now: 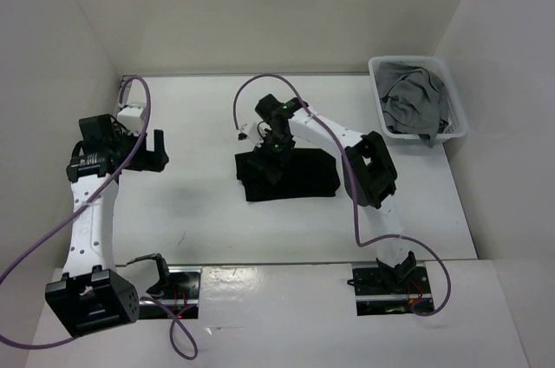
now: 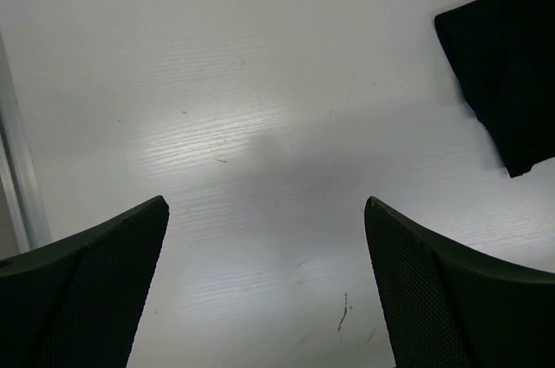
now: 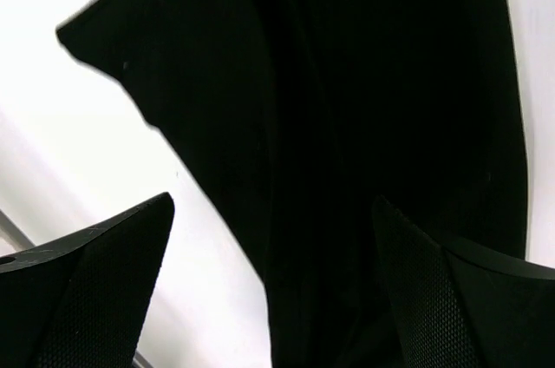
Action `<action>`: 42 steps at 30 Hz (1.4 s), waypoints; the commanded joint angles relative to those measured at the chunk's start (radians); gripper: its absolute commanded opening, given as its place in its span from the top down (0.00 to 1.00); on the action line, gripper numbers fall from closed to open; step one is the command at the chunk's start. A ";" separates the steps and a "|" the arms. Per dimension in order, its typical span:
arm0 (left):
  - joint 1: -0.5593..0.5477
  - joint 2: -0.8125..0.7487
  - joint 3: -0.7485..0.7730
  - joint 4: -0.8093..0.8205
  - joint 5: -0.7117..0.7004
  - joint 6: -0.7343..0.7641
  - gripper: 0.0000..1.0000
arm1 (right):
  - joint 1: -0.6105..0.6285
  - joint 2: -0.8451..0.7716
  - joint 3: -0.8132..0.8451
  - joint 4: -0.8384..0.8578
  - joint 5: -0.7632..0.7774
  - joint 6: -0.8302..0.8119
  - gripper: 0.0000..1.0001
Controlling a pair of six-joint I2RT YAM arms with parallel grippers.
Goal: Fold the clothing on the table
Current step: Fold the skirt
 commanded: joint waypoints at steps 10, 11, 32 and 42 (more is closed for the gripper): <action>0.063 0.011 -0.016 0.032 0.038 -0.009 0.01 | 0.011 0.090 0.181 0.002 -0.094 -0.012 0.01; 0.063 0.011 -0.016 0.032 0.047 -0.009 0.01 | 0.011 0.099 0.181 0.002 -0.105 -0.021 0.01; 0.063 0.040 -0.016 0.014 0.084 0.018 0.01 | 0.029 0.136 0.199 -0.176 -0.260 -0.119 0.01; 0.063 0.040 -0.016 0.014 0.112 0.028 0.01 | 0.062 0.107 0.147 -0.205 -0.278 -0.138 0.01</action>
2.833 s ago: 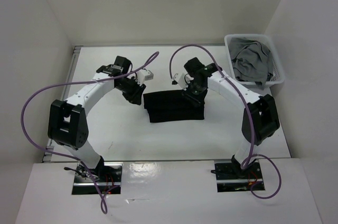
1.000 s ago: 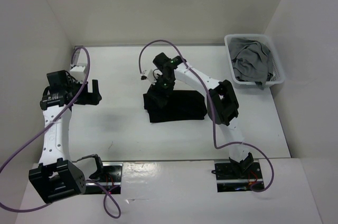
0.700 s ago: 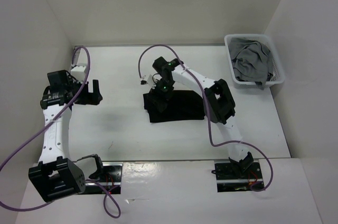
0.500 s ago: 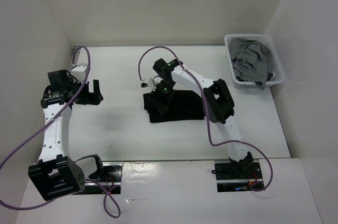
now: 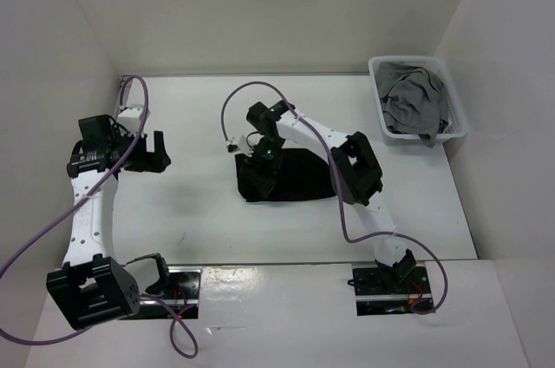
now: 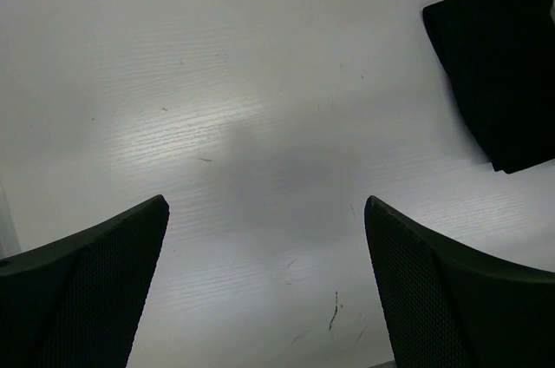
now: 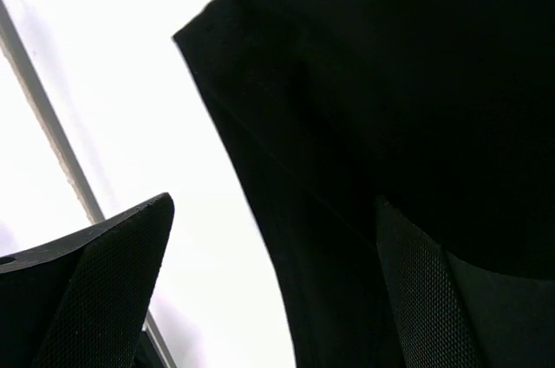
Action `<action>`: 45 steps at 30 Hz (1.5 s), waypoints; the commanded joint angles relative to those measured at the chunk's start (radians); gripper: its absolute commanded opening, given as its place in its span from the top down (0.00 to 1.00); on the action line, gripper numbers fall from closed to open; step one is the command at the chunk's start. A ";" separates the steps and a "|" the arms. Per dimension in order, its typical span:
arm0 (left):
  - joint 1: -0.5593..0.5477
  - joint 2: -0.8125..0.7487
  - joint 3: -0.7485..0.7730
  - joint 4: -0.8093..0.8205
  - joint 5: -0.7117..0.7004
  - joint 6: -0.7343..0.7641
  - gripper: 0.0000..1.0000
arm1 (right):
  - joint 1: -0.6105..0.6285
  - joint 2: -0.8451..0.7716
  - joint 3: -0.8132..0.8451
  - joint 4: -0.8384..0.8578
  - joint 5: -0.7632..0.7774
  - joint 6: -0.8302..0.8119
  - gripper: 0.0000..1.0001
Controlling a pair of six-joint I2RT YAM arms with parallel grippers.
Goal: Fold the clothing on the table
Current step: Fold the skirt
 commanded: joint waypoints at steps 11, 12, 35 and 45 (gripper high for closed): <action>0.006 -0.001 0.001 -0.006 0.059 0.031 0.01 | 0.071 -0.088 -0.102 -0.101 -0.064 -0.068 0.01; 0.006 -0.001 0.001 -0.015 0.059 0.031 0.01 | 0.084 -0.110 -0.131 -0.101 -0.064 -0.081 0.01; 0.006 0.017 0.001 -0.024 0.080 0.050 0.01 | -0.083 -0.408 -0.485 0.285 0.377 0.100 0.01; 0.006 0.017 0.001 -0.024 0.089 0.059 0.01 | -0.117 -0.399 -0.498 0.296 0.390 0.100 0.01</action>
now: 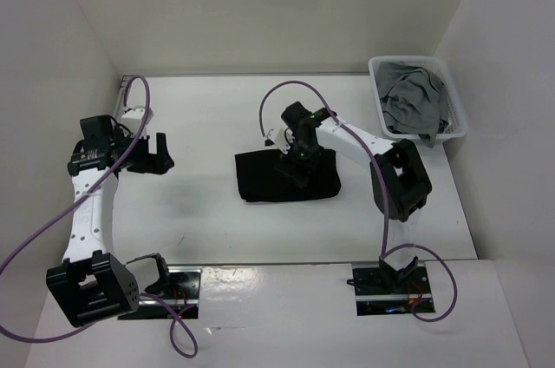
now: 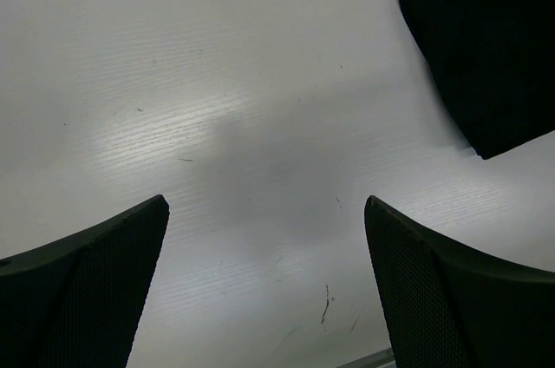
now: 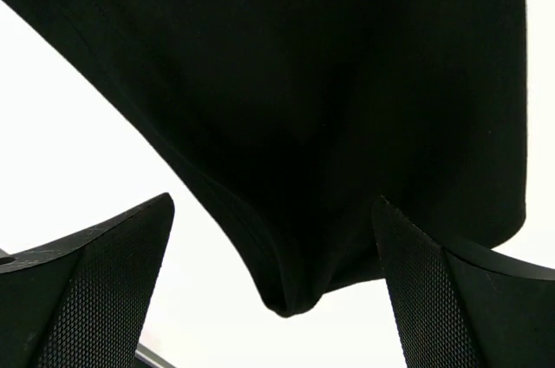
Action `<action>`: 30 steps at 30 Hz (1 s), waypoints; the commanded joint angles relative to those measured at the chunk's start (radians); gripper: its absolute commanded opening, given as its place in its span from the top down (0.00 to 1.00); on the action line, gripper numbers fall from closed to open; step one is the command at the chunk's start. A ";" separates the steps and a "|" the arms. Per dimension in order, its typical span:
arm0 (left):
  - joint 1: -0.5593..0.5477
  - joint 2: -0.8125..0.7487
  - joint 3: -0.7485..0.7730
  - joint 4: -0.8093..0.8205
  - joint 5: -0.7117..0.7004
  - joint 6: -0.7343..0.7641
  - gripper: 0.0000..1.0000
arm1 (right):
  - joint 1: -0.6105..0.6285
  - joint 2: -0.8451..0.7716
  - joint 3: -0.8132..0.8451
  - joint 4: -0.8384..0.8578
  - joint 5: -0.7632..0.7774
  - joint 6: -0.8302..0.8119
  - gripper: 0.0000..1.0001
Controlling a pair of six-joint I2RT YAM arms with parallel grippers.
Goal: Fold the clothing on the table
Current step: Fold the skirt
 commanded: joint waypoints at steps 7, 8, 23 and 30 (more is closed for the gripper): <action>0.006 0.000 0.001 0.000 0.041 0.040 0.01 | -0.002 -0.008 -0.012 -0.076 -0.058 -0.024 0.01; 0.006 0.000 0.001 -0.010 0.041 0.040 0.01 | -0.002 -0.008 -0.012 -0.085 -0.058 -0.025 0.01; 0.006 0.019 0.010 -0.019 0.068 0.049 0.01 | -0.002 -0.045 -0.082 -0.168 -0.167 -0.034 0.01; 0.006 0.019 0.010 -0.028 0.077 0.058 0.01 | -0.002 -0.063 -0.130 -0.179 -0.187 -0.025 0.01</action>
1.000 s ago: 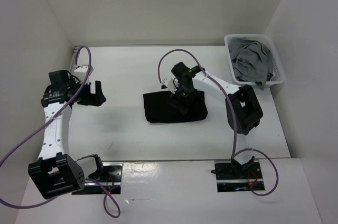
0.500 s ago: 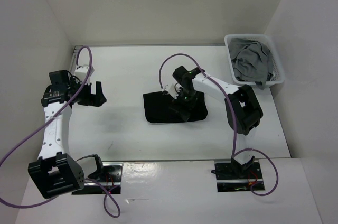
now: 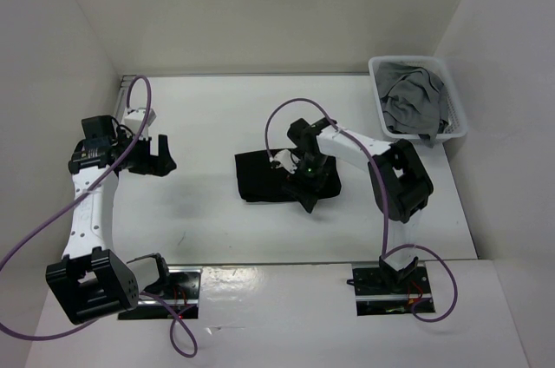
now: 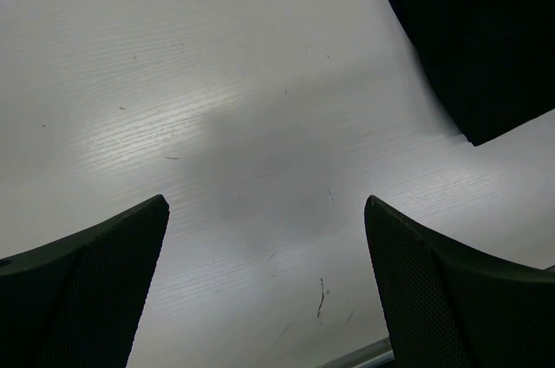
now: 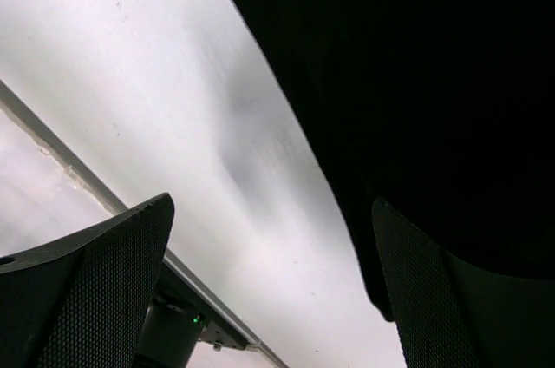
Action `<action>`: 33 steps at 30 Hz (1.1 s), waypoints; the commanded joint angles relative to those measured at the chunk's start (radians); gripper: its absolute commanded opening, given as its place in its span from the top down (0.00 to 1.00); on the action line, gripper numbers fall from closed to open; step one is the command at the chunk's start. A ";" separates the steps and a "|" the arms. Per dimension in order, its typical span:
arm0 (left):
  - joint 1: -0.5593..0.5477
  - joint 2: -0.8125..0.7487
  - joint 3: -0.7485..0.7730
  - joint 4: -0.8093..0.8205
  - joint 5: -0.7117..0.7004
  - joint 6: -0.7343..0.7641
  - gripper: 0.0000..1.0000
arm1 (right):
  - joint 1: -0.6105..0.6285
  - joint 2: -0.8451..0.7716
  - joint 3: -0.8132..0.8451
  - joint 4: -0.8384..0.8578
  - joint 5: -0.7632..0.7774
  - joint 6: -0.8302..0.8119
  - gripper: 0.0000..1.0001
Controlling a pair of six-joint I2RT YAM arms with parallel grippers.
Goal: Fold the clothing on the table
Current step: Fold the skirt
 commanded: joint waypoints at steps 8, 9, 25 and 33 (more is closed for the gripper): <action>0.006 0.002 0.010 -0.005 0.044 0.032 0.01 | -0.002 -0.044 -0.110 0.000 -0.053 0.019 0.01; 0.006 0.002 0.010 -0.005 0.044 0.032 0.01 | 0.007 -0.035 -0.124 0.000 -0.053 0.019 0.01; -0.228 0.205 0.099 -0.037 0.130 0.073 0.01 | -0.132 -0.233 0.078 0.057 -0.031 0.175 0.01; -0.400 0.470 0.220 0.059 0.131 0.034 0.01 | -0.182 -0.153 -0.087 0.264 0.093 0.343 0.01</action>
